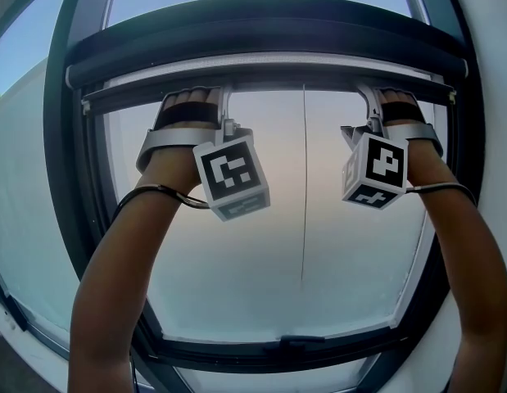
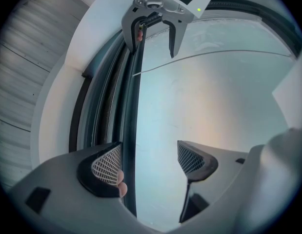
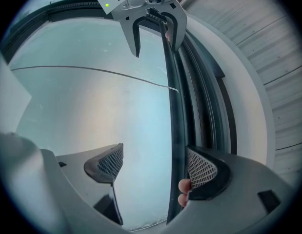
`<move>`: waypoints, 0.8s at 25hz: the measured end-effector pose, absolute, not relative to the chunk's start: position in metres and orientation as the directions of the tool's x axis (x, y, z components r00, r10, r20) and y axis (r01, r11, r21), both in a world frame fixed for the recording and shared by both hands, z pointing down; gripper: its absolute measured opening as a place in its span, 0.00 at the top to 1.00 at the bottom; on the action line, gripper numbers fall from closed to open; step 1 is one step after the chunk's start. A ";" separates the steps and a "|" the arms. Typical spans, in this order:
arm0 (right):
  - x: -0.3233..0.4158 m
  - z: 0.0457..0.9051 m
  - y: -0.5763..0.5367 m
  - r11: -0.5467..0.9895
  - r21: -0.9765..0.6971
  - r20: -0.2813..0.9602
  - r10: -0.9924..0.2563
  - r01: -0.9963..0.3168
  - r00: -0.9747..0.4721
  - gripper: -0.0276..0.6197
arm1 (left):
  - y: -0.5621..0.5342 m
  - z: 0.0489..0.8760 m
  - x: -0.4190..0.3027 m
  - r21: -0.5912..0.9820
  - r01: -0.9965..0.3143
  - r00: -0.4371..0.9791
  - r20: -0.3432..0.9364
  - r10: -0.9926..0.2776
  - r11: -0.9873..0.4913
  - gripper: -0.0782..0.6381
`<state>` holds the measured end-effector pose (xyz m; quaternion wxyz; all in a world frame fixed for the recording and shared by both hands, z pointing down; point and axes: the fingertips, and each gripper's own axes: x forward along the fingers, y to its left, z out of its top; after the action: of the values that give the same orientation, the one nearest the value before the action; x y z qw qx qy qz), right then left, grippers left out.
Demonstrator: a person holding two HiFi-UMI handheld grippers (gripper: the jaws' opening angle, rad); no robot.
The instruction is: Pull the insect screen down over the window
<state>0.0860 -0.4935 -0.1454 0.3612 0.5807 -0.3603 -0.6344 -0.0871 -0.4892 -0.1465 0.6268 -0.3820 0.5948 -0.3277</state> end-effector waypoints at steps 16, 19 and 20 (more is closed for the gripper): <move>0.090 -0.092 -0.490 -0.337 0.939 -0.337 -0.941 0.070 -0.020 0.37 | -0.488 -0.098 -0.088 -0.935 0.004 0.075 -0.354 -0.932 0.355 0.42; 0.092 -0.084 -0.488 -0.314 0.946 -0.313 -0.949 0.080 -0.022 0.37 | -0.488 -0.084 -0.087 -0.954 0.000 0.066 -0.300 -0.952 0.300 0.42; 0.091 -0.081 -0.488 -0.308 0.948 -0.307 -0.951 0.081 -0.025 0.37 | -0.487 -0.079 -0.087 -0.958 -0.002 0.062 -0.286 -0.956 0.286 0.42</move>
<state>0.0910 -0.4877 -0.0808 0.4333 0.5473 -0.3975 -0.5956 -0.0872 -0.4872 -0.0789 0.5839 -0.4361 0.5496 -0.4085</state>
